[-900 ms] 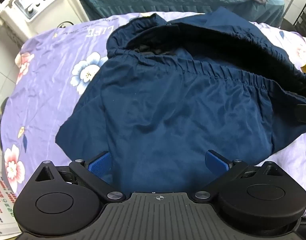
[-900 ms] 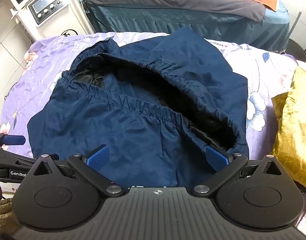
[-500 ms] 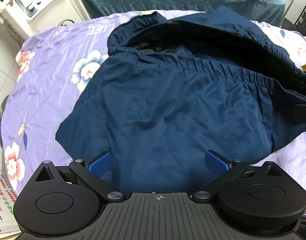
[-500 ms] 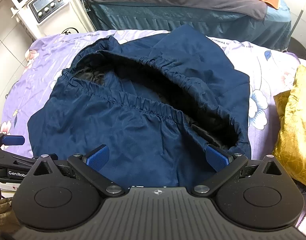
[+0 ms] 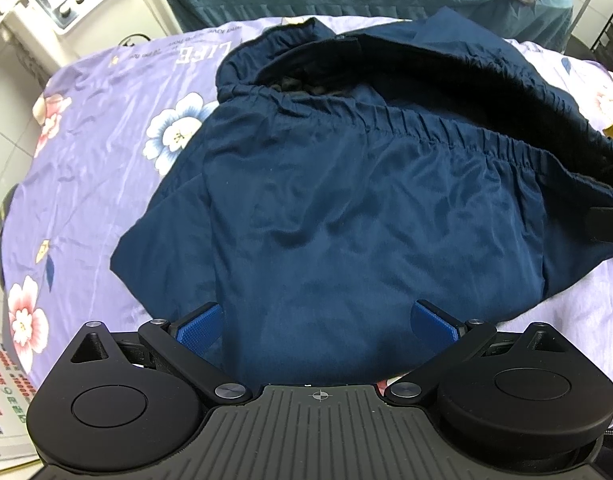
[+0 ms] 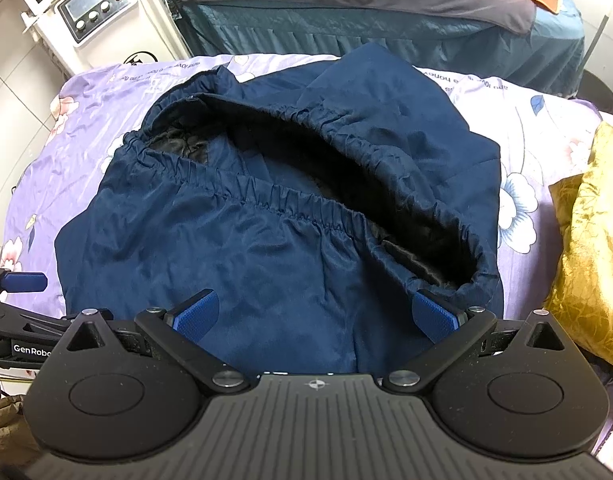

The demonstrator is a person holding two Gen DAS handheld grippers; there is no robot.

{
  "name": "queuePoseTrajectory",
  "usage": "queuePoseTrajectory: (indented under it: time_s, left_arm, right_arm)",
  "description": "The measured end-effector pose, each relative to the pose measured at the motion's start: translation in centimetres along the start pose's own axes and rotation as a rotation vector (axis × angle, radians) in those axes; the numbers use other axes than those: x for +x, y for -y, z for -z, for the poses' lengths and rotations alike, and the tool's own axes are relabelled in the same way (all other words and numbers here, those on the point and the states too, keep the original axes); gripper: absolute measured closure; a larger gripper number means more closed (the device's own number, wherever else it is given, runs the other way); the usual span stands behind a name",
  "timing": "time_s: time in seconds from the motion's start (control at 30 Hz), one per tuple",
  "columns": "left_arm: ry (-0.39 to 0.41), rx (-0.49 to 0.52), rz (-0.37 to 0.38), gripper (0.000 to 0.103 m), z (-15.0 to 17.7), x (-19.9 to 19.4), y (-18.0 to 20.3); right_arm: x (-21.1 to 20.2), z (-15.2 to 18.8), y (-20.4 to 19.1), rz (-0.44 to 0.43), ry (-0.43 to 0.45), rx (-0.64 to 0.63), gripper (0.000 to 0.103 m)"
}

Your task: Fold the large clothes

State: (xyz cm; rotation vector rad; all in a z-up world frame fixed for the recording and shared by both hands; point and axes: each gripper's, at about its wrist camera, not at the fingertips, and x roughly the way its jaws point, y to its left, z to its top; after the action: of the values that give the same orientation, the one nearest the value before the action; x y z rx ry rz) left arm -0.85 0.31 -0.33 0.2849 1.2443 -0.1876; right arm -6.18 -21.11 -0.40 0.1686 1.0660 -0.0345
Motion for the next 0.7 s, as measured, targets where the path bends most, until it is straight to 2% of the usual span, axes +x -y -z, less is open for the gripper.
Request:
queuePoseTrajectory:
  time_s: [0.43,0.57,0.7]
  left_arm:
    - [-0.006,-0.01,-0.022,0.0,0.44,-0.02,-0.1]
    - [0.003,-0.011,-0.026,0.0,0.49,-0.05,-0.16]
    - [-0.002,-0.008,-0.046,0.0,0.56,-0.09,-0.27]
  right_arm:
    - [0.16,0.06,-0.29,0.018,-0.034,-0.026,0.001]
    - [0.22,0.01,-0.3,-0.022,-0.024,-0.018,0.001]
    - [0.25,0.02,-0.34,-0.026,-0.027,-0.017,0.001]
